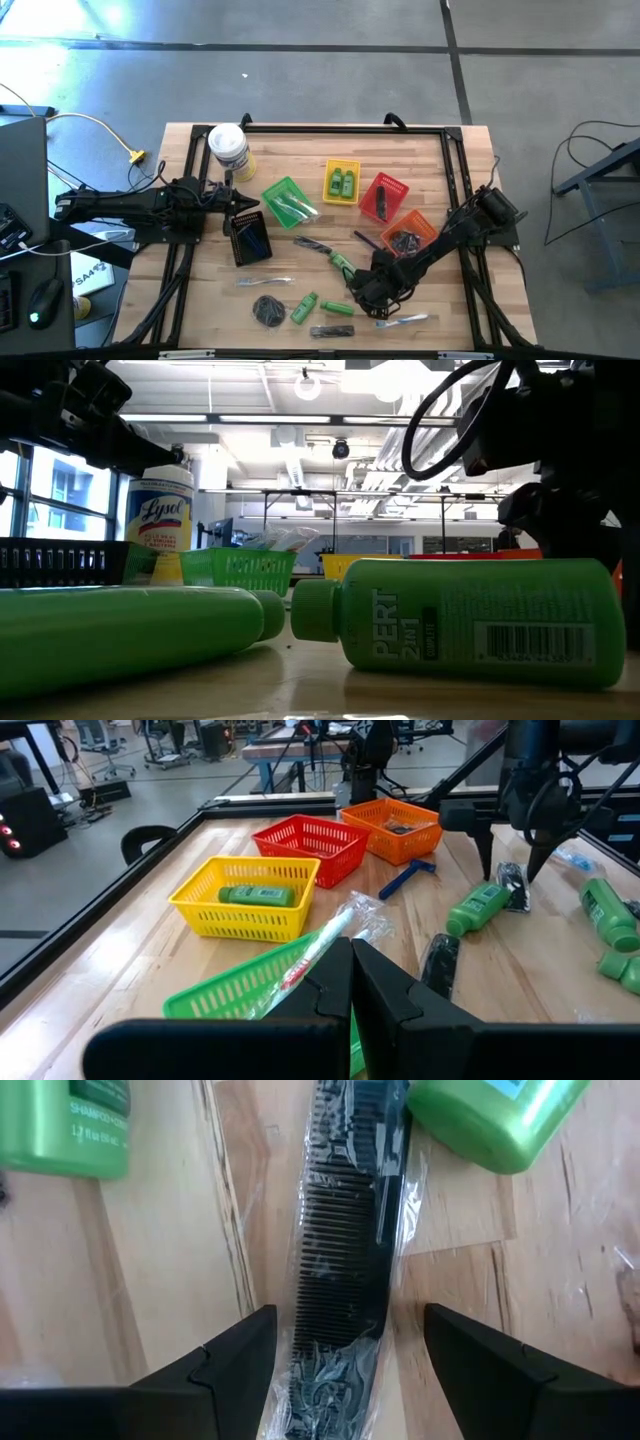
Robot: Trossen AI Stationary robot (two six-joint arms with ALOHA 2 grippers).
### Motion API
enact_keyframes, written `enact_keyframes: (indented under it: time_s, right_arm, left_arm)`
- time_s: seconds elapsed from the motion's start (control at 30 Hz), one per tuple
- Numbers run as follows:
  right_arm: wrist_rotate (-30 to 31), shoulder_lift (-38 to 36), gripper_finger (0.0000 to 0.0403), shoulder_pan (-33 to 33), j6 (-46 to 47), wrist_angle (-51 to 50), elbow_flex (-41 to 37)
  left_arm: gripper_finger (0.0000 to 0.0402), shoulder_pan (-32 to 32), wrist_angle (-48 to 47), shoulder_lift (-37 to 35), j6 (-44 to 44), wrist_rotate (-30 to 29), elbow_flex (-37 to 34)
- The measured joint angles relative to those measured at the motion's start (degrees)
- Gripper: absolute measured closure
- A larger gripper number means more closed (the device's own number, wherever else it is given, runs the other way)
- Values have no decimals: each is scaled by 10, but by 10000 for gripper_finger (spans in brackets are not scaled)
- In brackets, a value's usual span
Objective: Pick & Place Travel size toiletries
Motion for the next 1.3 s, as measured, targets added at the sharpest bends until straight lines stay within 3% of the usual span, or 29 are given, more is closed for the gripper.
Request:
enact_keyframes:
  time_s: [0.23, 0.57, 0.83, 1.03, 1.3]
  right_arm:
    - [4, 4, 179, 2, -7, -4, 0]
    - [13, 5, 336, 1, 15, -7, 0]
    - [10, -8, 342, 3, 16, 11, -5]
    - [20, -29, 393, 4, 17, 9, -7]
    - [21, -54, 401, 4, 31, 2, -10]
  left_arm:
    - [402, 0, 0, 0, 0, 0, 0]
    - [402, 0, 0, 0, 0, 0, 0]
    - [402, 0, 1, 0, 0, 0, 0]
    - [402, 0, 0, 0, 0, 0, 0]
    - [402, 0, 0, 0, 0, 0, 0]
